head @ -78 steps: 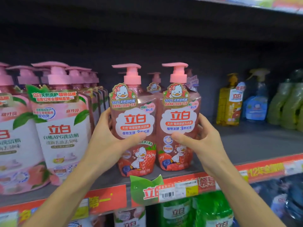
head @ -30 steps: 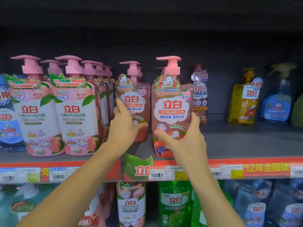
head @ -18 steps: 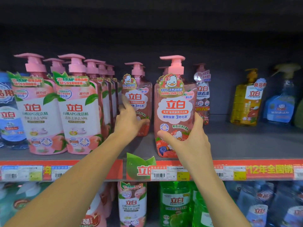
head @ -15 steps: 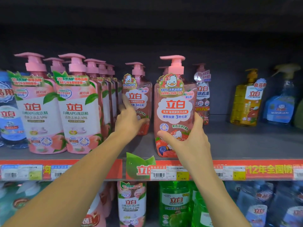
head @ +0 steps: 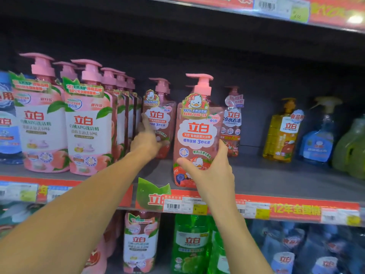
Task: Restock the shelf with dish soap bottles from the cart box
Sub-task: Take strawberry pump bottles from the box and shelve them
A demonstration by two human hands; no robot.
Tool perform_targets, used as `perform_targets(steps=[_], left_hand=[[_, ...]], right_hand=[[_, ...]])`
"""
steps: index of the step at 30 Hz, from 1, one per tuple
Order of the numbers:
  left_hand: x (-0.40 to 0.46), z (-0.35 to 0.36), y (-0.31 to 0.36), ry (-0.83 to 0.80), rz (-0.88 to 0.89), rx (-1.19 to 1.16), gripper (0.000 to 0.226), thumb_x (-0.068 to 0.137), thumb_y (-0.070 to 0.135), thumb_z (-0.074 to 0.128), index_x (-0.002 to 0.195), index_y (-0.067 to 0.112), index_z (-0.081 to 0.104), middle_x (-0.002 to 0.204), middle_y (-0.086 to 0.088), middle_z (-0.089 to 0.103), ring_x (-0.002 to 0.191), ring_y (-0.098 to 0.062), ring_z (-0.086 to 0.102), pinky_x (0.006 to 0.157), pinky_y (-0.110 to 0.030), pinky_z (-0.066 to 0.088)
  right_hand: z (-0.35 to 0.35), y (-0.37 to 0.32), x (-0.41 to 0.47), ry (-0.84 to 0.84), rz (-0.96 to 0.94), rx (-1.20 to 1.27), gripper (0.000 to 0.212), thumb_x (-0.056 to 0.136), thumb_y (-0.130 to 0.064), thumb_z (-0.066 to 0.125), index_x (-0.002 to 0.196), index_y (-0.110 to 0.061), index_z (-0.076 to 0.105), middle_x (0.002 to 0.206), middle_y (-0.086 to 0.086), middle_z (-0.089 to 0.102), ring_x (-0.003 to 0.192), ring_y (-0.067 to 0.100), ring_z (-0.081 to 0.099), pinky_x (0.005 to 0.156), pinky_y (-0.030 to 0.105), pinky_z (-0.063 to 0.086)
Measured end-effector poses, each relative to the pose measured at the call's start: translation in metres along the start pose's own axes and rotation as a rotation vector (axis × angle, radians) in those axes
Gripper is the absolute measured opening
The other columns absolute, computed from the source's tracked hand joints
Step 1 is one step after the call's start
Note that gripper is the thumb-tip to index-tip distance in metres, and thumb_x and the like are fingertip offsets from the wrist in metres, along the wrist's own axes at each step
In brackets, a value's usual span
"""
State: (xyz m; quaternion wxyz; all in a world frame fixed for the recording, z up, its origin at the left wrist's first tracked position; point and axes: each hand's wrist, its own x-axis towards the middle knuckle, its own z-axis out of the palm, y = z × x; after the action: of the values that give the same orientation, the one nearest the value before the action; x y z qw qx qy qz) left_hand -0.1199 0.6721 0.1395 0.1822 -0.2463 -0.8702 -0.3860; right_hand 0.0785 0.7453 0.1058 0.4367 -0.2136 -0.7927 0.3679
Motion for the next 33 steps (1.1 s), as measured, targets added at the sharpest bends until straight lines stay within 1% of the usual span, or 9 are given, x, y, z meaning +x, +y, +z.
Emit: perform_targets(steps=[3, 5, 8, 11, 14, 17, 24, 28, 33], left_hand=[[0.001, -0.003, 0.002, -0.01, -0.05, 0.082, 0.112, 0.086, 0.038, 0.071, 0.155, 0.017, -0.014, 0.155, -0.015, 0.026, 0.128, -0.039, 0.049, 0.1, -0.048, 0.042], [0.001, -0.01, 0.003, -0.038, -0.091, 0.184, 0.109, 0.087, 0.044, 0.069, 0.155, 0.018, -0.011, 0.148, -0.016, 0.039, 0.125, -0.039, 0.051, 0.099, -0.047, 0.044], [-0.013, -0.028, 0.006, -0.157, -0.017, 0.311, 0.09, 0.08, 0.06, 0.063, 0.148, 0.015, 0.027, 0.132, -0.012, 0.056, 0.116, -0.036, 0.057, 0.096, -0.045, 0.05], [-0.047, -0.04, 0.008, -0.2, 0.102, 0.384, 0.051, 0.095, 0.058, 0.044, 0.125, 0.019, 0.054, 0.128, -0.01, 0.06, 0.114, -0.035, 0.058, 0.095, -0.041, 0.048], [-0.091, -0.048, 0.003, -0.081, 0.14, 0.424, 0.051, 0.104, 0.047, 0.023, 0.103, 0.017, 0.063, 0.111, -0.015, 0.066, 0.101, -0.038, 0.062, 0.087, -0.042, 0.046], [-0.126, -0.038, -0.013, 0.117, 0.353, 0.488, 0.054, 0.102, 0.046, 0.022, 0.078, 0.016, 0.061, 0.075, -0.011, 0.066, 0.068, -0.035, 0.065, 0.059, -0.038, 0.049], [-0.13, -0.012, -0.032, 0.314, 0.447, 0.453, 0.057, 0.097, 0.046, 0.035, 0.114, 0.005, 0.071, 0.073, -0.01, 0.072, 0.06, -0.032, 0.066, 0.058, -0.034, 0.047], [-0.136, -0.01, -0.03, 0.404, 0.438, 0.434, 0.053, 0.095, 0.044, 0.038, 0.114, 0.007, 0.071, 0.06, -0.008, 0.066, 0.054, -0.031, 0.061, 0.058, -0.036, 0.05], [-0.137, -0.012, -0.031, 0.408, 0.453, 0.444, 0.054, 0.095, 0.043, 0.036, 0.113, 0.007, 0.072, 0.053, -0.005, 0.062, 0.048, -0.028, 0.058, 0.049, -0.031, 0.042]], right_hand=[[-0.004, -0.002, 0.0, -0.022, 0.002, -0.01, 0.097, 0.068, -0.064, 0.08, 0.143, -0.035, 0.027, 0.135, -0.011, 0.056, 0.118, 0.019, 0.058, 0.092, 0.04, 0.048], [-0.005, -0.004, -0.002, -0.037, 0.003, -0.018, 0.097, 0.068, -0.063, 0.08, 0.143, -0.034, 0.027, 0.135, -0.009, 0.056, 0.117, 0.018, 0.058, 0.092, 0.04, 0.048], [-0.007, -0.008, -0.002, -0.055, -0.014, -0.052, 0.098, 0.067, -0.065, 0.08, 0.143, -0.032, 0.026, 0.135, -0.008, 0.056, 0.118, 0.019, 0.059, 0.094, 0.04, 0.05], [-0.013, -0.01, 0.001, -0.065, -0.022, -0.119, 0.1, 0.067, -0.065, 0.079, 0.143, -0.027, 0.027, 0.137, -0.004, 0.055, 0.121, 0.023, 0.057, 0.095, 0.041, 0.048], [-0.019, -0.01, 0.001, -0.078, -0.008, -0.146, 0.093, 0.069, -0.063, 0.08, 0.138, -0.025, 0.029, 0.135, -0.003, 0.056, 0.12, 0.024, 0.058, 0.093, 0.039, 0.048], [-0.02, -0.009, -0.002, -0.085, 0.007, -0.176, 0.09, 0.07, -0.064, 0.079, 0.134, -0.024, 0.03, 0.134, -0.001, 0.057, 0.12, 0.025, 0.058, 0.092, 0.039, 0.047], [-0.017, 0.0, -0.006, -0.043, 0.003, -0.183, 0.096, 0.069, -0.062, 0.081, 0.14, -0.025, 0.029, 0.135, 0.0, 0.058, 0.119, 0.025, 0.06, 0.095, 0.043, 0.052], [-0.017, -0.003, 0.0, -0.066, 0.015, -0.215, 0.099, 0.066, -0.06, 0.084, 0.142, -0.026, 0.03, 0.133, 0.001, 0.061, 0.122, 0.028, 0.058, 0.098, 0.044, 0.049], [-0.012, -0.015, 0.01, -0.102, 0.047, -0.259, 0.083, 0.07, -0.05, 0.086, 0.127, -0.017, 0.034, 0.13, 0.008, 0.06, 0.12, 0.034, 0.056, 0.09, 0.039, 0.044]])
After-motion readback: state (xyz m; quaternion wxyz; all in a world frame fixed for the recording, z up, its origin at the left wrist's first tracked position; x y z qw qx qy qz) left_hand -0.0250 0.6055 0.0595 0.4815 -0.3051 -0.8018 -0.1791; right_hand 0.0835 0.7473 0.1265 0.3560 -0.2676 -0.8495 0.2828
